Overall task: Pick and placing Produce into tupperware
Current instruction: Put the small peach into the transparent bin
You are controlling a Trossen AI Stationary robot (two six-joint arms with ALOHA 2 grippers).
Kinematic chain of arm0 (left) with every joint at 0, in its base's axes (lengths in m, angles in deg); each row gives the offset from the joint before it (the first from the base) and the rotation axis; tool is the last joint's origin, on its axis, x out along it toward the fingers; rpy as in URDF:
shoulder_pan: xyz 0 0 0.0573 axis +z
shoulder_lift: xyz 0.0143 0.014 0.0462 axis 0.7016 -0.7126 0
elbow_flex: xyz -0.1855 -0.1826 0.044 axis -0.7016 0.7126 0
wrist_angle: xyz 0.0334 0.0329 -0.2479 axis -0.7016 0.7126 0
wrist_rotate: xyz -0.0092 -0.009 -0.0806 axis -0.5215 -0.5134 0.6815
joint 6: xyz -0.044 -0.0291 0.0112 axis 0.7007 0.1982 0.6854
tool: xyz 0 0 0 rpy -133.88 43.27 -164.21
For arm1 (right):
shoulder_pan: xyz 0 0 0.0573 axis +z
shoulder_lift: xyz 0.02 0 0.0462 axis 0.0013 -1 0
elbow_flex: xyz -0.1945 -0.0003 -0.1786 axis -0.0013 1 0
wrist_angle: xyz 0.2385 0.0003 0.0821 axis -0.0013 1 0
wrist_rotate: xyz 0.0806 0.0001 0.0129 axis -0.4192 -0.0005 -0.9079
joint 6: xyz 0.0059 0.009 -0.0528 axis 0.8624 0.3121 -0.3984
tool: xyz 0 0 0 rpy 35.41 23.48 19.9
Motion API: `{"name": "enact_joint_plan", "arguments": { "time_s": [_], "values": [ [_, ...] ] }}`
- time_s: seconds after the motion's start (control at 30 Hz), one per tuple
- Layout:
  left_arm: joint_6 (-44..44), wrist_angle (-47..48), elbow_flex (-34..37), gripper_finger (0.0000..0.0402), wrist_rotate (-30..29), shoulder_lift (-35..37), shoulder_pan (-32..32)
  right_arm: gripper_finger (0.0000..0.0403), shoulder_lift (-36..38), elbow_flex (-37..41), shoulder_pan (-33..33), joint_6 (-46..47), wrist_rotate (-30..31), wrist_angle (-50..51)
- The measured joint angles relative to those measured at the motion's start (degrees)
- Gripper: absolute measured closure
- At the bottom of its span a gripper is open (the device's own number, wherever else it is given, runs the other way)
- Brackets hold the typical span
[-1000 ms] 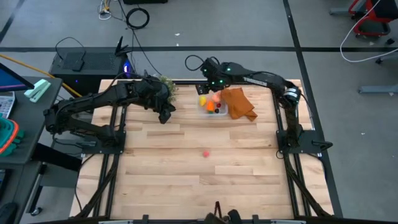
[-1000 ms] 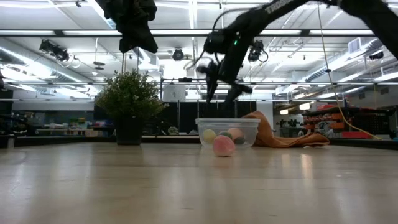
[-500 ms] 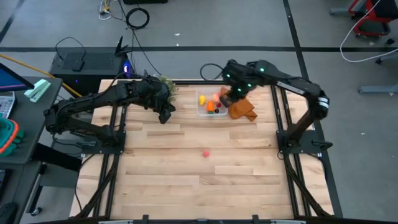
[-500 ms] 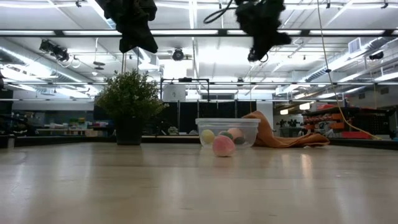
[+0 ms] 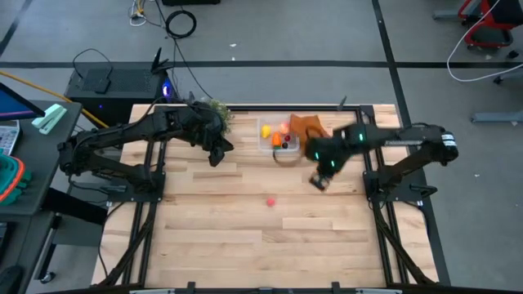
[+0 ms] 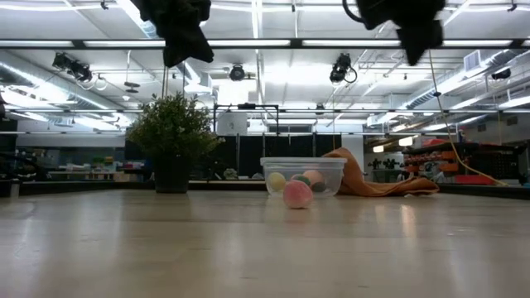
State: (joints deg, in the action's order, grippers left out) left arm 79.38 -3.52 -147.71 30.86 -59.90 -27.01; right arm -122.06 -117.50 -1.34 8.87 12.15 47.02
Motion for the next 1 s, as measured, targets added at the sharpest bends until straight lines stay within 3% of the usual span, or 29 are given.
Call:
{"name": "enact_joint_plan", "arguments": {
  "time_s": [0.13,0.33,0.5,0.67,0.8,1.0],
  "values": [
    [-0.73,-2.03,0.00,0.0349,-0.15,0.00,-2.22,0.0402,4.87,10.87,7.38,4.46,-0.38,-8.25],
    [-1.09,-7.83,0.00,0.0349,-4.46,-0.23,-6.42,0.0402,14.00,24.72,15.44,16.10,3.99,-17.28],
    [3.32,-22.14,-0.05,0.0349,-4.93,-4.01,-10.23,0.0402,21.61,32.38,21.99,25.85,7.61,-19.73],
    [8.71,-36.84,-0.52,0.0350,-4.89,-11.29,-13.59,0.0402,26.49,34.74,28.03,32.03,12.01,-19.70],
    [8.41,-33.49,-5.44,0.0349,-5.22,-18.40,-16.53,0.0403,28.54,34.74,32.37,32.27,14.99,-19.75],
    [-1.27,-25.05,-19.59,0.0334,-6.14,-29.87,-20.07,0.0403,29.64,34.74,36.83,32.41,17.71,-17.17]
  ]
}}
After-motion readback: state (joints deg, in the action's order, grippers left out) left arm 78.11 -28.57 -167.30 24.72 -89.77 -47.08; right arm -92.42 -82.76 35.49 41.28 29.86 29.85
